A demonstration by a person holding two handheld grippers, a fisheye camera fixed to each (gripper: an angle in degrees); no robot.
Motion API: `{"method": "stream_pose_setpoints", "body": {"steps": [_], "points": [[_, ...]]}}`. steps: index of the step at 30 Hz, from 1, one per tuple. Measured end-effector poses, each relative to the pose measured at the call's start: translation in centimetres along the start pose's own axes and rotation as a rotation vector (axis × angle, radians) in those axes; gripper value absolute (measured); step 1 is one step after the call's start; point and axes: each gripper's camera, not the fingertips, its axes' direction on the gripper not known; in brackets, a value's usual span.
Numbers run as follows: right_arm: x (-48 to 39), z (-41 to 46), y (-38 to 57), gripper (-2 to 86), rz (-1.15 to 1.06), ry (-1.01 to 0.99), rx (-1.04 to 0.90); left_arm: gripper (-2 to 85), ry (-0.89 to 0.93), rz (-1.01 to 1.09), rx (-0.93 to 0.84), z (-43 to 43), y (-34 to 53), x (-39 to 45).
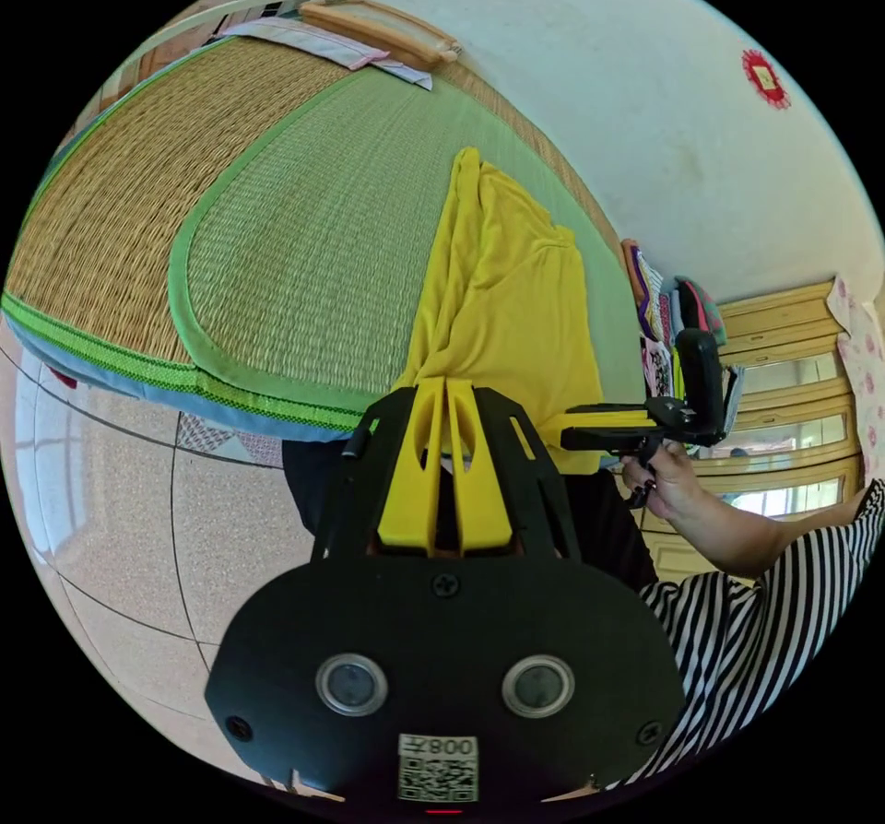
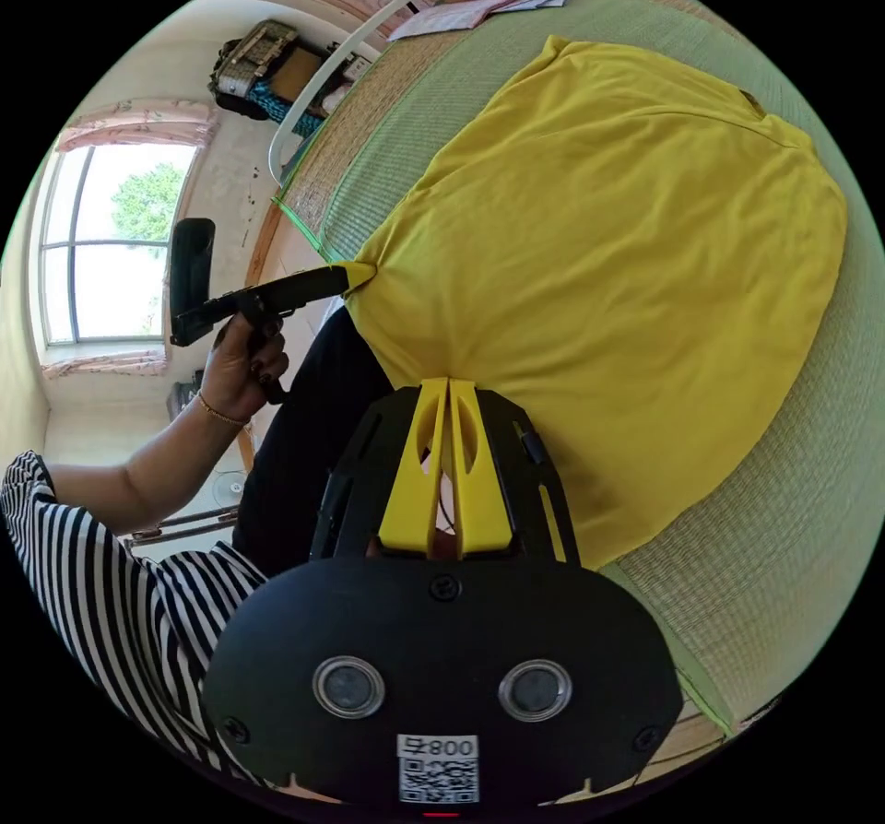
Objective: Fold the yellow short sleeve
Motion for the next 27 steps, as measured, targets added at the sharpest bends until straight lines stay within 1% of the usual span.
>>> {"method": "stream_pose_setpoints", "body": {"steps": [5,9,11,15,19,27], "points": [[-0.3,1.2,-0.1,0.1,-0.054,0.050,-0.018,0.3,-0.060,0.038,-0.016,-0.6,-1.1,2.4],[-0.6,2.3,0.5,0.1,-0.099,0.106,-0.005,0.3,-0.062,0.051,-0.028,-0.8,-2.0,3.2],[0.1,2.6,0.6,0.1,-0.084,0.083,0.000,0.3,-0.035,0.030,-0.031,-1.3,-2.5,3.3],[2.2,1.8,1.5,0.2,-0.051,-0.038,0.000,0.4,-0.038,0.019,0.009,-3.1,-2.4,4.8],[4.7,-0.2,4.7,0.2,0.002,-0.093,0.084,0.8,0.058,0.063,0.019,-3.8,-1.5,7.3],[15.4,-1.3,15.8,2.0,0.328,-0.294,0.286,4.3,0.324,0.077,-0.156,2.0,-1.6,12.3]]}}
